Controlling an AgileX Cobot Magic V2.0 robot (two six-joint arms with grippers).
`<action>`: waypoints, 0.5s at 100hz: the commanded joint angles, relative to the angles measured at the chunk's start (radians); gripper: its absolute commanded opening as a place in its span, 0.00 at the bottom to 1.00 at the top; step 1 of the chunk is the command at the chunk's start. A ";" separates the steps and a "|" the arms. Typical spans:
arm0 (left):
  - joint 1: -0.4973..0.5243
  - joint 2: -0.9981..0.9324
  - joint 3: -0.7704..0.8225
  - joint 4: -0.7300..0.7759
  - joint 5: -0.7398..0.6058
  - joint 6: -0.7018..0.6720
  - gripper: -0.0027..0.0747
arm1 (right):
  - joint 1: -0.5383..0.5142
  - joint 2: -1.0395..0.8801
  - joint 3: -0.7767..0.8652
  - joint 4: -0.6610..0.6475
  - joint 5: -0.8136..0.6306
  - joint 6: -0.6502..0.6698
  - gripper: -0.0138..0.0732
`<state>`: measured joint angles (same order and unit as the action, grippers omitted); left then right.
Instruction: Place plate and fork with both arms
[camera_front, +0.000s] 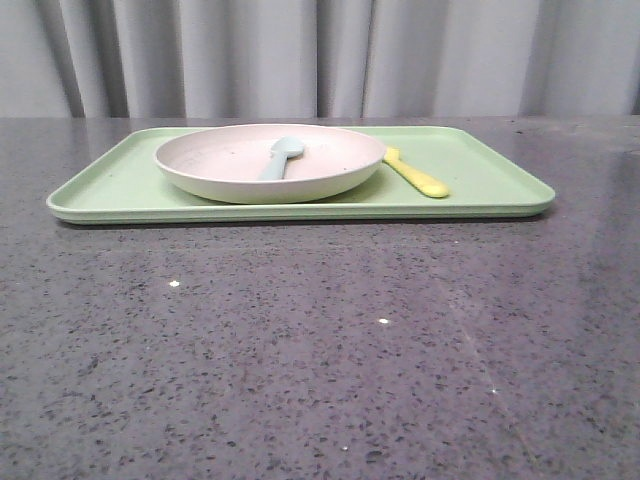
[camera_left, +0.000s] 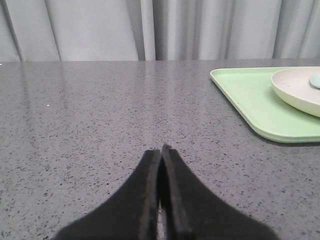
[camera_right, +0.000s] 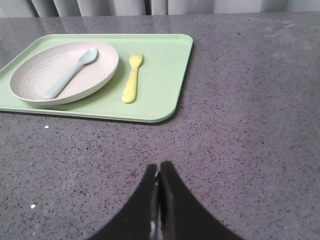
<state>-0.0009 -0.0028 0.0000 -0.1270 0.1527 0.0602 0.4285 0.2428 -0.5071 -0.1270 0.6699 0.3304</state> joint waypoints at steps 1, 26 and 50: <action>0.001 -0.032 0.013 -0.012 -0.072 -0.003 0.01 | -0.001 0.008 -0.022 -0.021 -0.072 -0.007 0.08; 0.001 -0.032 0.013 -0.012 -0.072 -0.003 0.01 | -0.001 0.008 -0.021 -0.045 -0.072 -0.007 0.08; 0.001 -0.032 0.013 -0.012 -0.072 -0.003 0.01 | -0.001 0.008 -0.021 -0.073 -0.072 -0.007 0.08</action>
<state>0.0000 -0.0028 0.0000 -0.1291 0.1527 0.0602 0.4285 0.2428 -0.5071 -0.1721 0.6699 0.3304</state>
